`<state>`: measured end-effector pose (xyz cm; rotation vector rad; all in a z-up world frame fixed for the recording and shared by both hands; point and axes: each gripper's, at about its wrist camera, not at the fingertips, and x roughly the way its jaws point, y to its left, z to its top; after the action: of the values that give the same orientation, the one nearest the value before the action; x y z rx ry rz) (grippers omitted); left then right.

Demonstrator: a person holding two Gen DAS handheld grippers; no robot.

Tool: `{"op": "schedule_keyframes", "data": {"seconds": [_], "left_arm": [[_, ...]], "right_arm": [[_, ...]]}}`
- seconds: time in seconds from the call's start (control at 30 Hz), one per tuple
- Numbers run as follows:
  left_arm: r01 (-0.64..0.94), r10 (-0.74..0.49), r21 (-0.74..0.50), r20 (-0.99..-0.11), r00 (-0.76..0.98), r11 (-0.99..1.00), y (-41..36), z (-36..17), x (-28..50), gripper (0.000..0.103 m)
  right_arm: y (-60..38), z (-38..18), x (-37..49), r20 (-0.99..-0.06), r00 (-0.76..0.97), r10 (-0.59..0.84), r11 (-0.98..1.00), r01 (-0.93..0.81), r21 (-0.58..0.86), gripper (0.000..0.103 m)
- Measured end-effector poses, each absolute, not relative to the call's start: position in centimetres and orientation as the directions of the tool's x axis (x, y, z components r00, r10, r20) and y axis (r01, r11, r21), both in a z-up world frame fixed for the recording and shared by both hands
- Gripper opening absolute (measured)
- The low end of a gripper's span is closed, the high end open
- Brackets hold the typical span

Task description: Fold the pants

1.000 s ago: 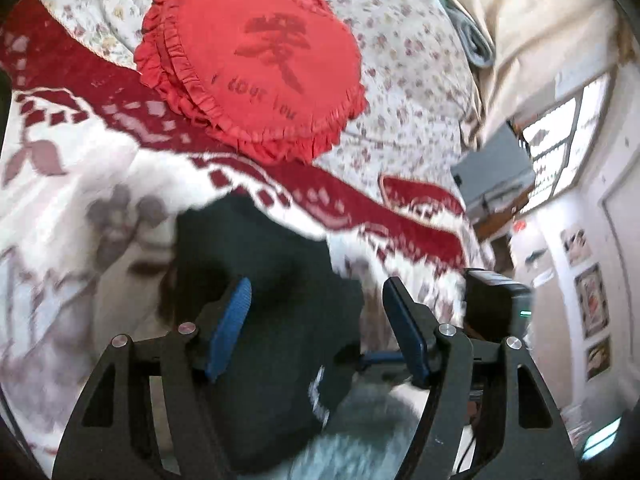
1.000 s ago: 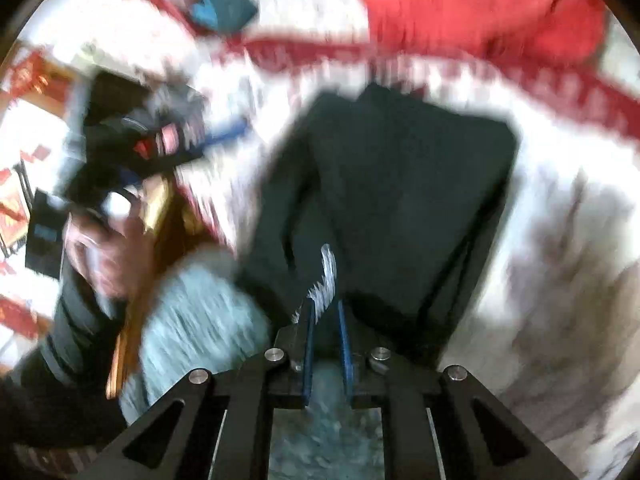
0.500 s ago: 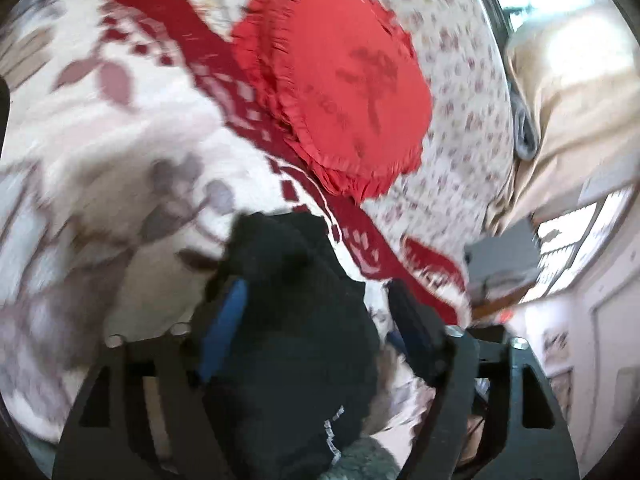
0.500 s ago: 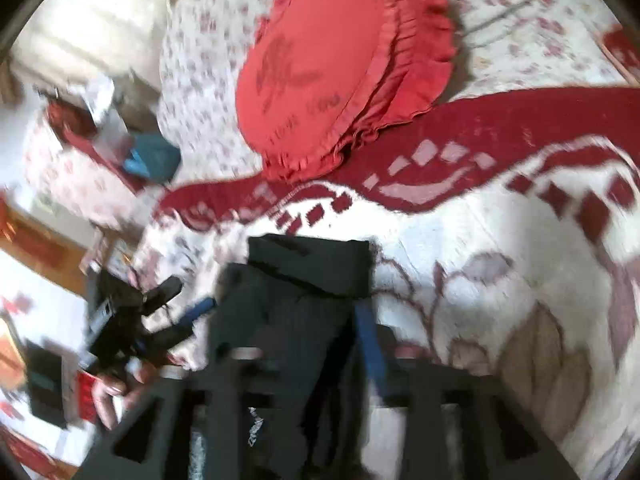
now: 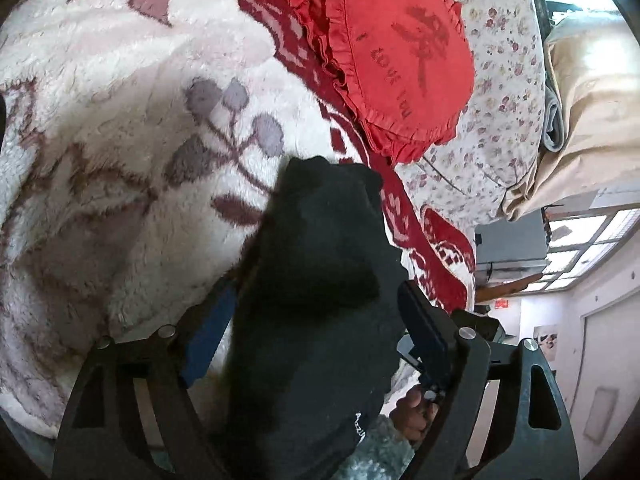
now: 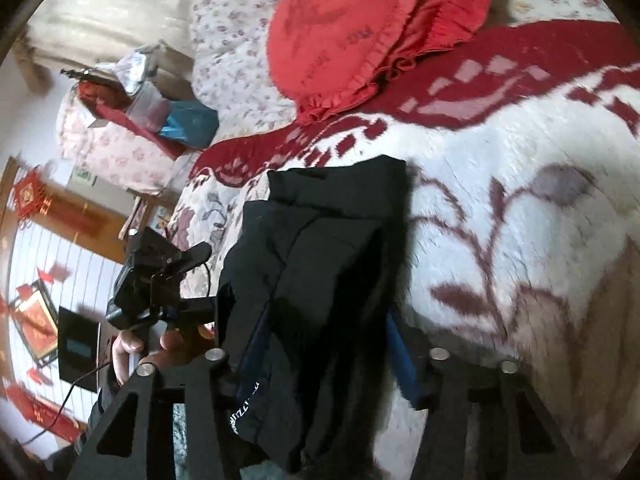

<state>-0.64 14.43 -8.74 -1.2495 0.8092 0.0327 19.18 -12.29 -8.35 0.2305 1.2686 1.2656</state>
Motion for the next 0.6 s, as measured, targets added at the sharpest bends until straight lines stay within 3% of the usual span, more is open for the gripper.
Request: {"op": "schedule_keyframes", "data": {"seconds": [0.03,0.07,0.13,0.37,0.43,0.47,0.6], "left_arm": [[-0.436,-0.388,-0.815,-0.569,0.725,0.382,14.3,-8.4,-0.6,0.048],[-0.454,-0.368,-0.778,-0.613,0.699,0.434,13.9,-8.1,-0.4,0.045],[-0.445,-0.351,-0.754,-0.633,0.69,0.484,13.4,-7.4,0.3,0.035],[-0.421,-0.293,-0.711,-0.649,0.702,0.564,13.6,-6.7,4.1,0.035],[-0.414,-0.284,-0.703,-0.65,0.705,0.578,13.8,-6.6,5.2,0.035],[-0.412,-0.279,-0.7,-0.65,0.707,0.583,13.8,-6.7,5.9,0.035],[-0.399,-0.297,-0.718,-0.633,0.715,0.57,14.2,-7.1,6.0,0.035]], "right_arm": [[-12.4,-8.4,19.2,-0.568,-0.213,0.795,0.366,-0.579,0.729,0.038],[-12.5,-8.4,19.2,-0.567,-0.209,0.797,0.359,-0.591,0.722,0.027],[-13.1,-7.9,19.0,-0.575,-0.179,0.798,0.348,-0.642,0.683,0.021],[-12.6,-6.6,20.6,-0.619,-0.095,0.779,0.372,-0.725,0.58,0.018],[-12.8,-6.1,21.9,-0.621,-0.045,0.782,0.405,-0.721,0.562,0.012],[-13.2,-5.8,22.7,-0.618,-0.021,0.786,0.424,-0.71,0.562,0.001],[-14.5,-5.3,25.2,-0.603,-0.015,0.797,0.442,-0.666,0.601,0.001]]}}
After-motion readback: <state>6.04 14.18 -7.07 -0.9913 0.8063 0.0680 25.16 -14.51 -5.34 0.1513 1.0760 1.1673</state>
